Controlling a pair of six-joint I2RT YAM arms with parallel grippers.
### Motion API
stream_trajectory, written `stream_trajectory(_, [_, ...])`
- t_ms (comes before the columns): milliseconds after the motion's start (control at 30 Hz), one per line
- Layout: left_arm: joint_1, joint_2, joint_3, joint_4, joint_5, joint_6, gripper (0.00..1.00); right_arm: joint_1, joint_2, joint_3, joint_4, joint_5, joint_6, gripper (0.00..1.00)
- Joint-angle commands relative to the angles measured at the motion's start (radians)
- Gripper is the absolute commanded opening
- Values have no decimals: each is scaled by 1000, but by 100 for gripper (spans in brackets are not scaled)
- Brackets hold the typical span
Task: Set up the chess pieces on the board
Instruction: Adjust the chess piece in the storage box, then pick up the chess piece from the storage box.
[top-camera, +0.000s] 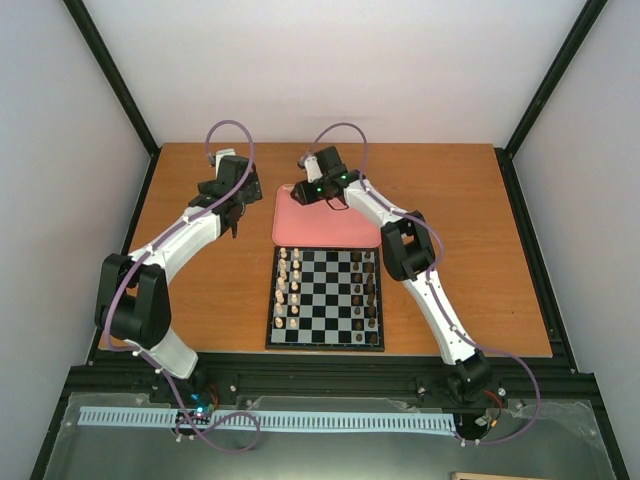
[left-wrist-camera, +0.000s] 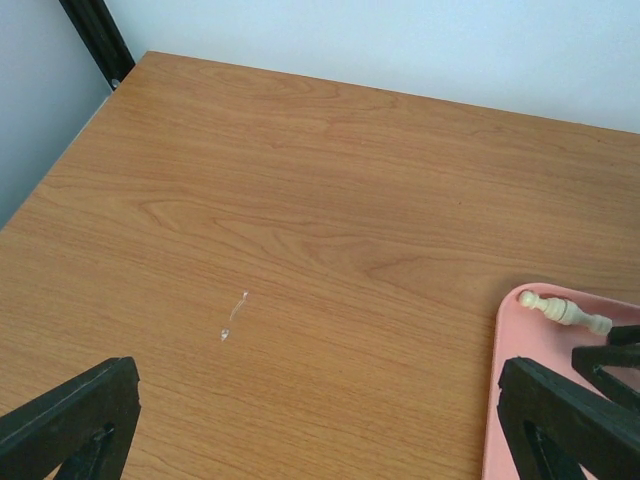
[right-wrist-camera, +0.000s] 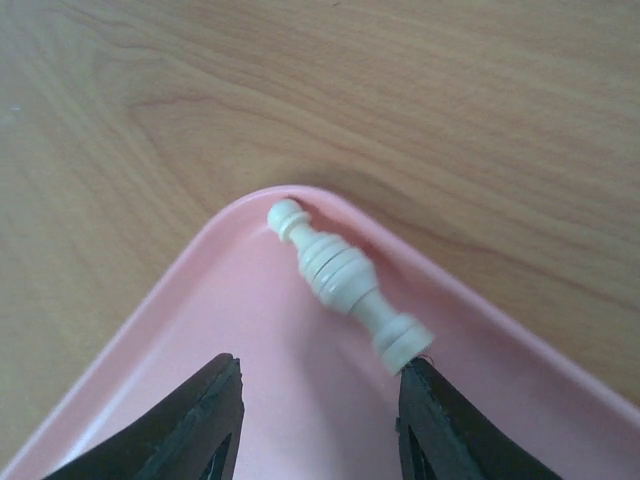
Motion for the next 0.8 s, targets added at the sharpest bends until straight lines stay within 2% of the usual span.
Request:
stream_trajectory(0, [-10, 18, 46, 13, -3, 16, 100, -3, 13, 7, -21, -194, -29, 41])
stream_trajectory(100, [-10, 28, 51, 13, 1, 16, 100, -1, -77, -135, 1, -220, -48, 38])
stream_trajectory(200, [-10, 39, 55, 13, 1, 16, 100, 6, -204, -379, 105, -194, -57, 39])
stream_trajectory(300, [-10, 49, 60, 9, 2, 15, 100, 6, -267, -459, 156, -121, -59, 42])
stream_trajectory(500, [-13, 36, 54, 9, -4, 18, 100, 6, -171, -278, 45, -49, -77, 46])
stream_trajectory(633, [-13, 32, 54, 9, -6, 17, 100, 6, -141, -254, 73, 8, -70, 50])
stream_trajectory(767, [-14, 37, 55, 10, -2, 18, 100, 6, -62, -93, -3, 4, -82, 54])
